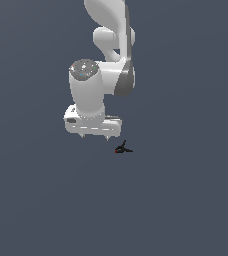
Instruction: Pick up the object and move it to a goal position.
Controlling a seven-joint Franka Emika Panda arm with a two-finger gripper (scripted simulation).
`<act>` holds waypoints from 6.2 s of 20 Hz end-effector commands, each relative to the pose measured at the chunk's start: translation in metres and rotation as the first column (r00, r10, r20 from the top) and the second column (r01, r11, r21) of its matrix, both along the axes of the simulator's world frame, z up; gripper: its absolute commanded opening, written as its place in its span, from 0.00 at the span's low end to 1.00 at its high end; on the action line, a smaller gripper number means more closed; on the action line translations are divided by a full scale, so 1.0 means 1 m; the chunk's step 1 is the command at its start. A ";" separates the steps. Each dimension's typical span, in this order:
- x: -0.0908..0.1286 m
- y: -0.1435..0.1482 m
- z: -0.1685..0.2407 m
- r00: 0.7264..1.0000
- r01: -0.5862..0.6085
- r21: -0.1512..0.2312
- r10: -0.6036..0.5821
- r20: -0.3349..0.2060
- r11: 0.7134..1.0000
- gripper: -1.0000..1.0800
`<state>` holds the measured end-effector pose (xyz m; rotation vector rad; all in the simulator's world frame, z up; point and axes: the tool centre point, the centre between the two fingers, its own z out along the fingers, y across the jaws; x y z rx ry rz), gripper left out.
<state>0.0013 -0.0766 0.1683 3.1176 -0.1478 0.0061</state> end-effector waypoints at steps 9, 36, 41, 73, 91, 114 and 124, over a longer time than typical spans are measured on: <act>0.000 0.008 -0.006 0.999 0.051 0.003 -0.051 0.001 0.999 0.96; -0.014 0.076 -0.064 0.813 0.582 0.023 -0.582 -0.005 0.813 0.96; -0.019 0.089 -0.076 0.738 0.674 0.023 -0.674 -0.006 0.738 0.96; -0.034 0.118 -0.125 0.495 0.869 0.020 -0.869 -0.003 0.495 0.96; -0.034 0.119 -0.155 0.493 0.870 0.021 -0.870 -0.003 0.493 0.00; 0.004 -0.005 -0.052 0.493 0.870 0.020 -0.870 -0.002 0.493 0.00; 0.034 -0.089 0.018 0.493 0.870 0.020 -0.870 -0.002 0.493 0.00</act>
